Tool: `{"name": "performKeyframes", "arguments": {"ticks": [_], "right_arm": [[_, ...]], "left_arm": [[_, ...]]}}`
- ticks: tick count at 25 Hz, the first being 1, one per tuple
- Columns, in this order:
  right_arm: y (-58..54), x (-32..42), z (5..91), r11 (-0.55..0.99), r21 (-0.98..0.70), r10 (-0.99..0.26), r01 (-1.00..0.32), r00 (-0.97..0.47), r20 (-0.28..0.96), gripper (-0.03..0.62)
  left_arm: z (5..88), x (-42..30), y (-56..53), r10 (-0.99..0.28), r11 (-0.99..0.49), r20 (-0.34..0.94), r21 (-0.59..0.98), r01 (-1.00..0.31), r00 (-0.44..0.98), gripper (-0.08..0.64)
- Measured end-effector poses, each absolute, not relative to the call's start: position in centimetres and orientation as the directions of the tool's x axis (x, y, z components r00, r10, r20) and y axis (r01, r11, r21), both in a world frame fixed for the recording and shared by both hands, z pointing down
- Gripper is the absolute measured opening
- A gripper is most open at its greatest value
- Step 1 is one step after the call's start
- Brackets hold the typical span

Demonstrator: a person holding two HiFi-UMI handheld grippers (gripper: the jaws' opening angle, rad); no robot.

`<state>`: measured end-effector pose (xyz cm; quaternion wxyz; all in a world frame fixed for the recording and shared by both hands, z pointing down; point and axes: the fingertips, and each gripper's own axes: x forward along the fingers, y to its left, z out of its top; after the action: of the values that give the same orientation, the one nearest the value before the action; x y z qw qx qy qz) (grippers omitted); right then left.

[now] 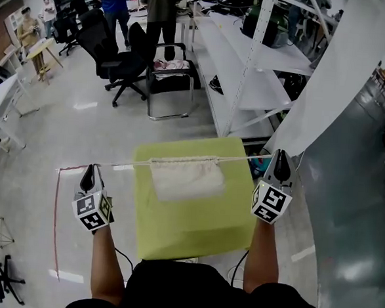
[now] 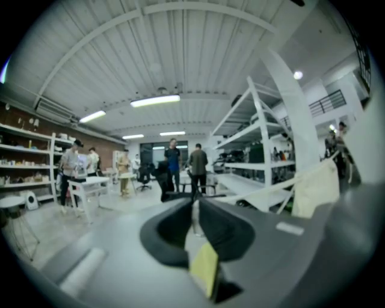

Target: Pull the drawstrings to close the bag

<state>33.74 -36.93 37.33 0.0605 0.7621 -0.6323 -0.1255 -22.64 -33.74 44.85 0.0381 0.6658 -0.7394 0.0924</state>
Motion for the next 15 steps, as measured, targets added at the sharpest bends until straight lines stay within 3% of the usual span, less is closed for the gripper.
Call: {"name": "performKeyframes", "arguments": {"ticks": [15], "right_arm": [[-37.5,35.7,36.2,-0.233,0.225,-0.969,-0.946,0.208,-0.131,0.032]], "left_arm": [[42.8,-23.8,-33.6,-0.984,0.136,0.112,-0.039,-0.990,-0.139,0.043]]}}
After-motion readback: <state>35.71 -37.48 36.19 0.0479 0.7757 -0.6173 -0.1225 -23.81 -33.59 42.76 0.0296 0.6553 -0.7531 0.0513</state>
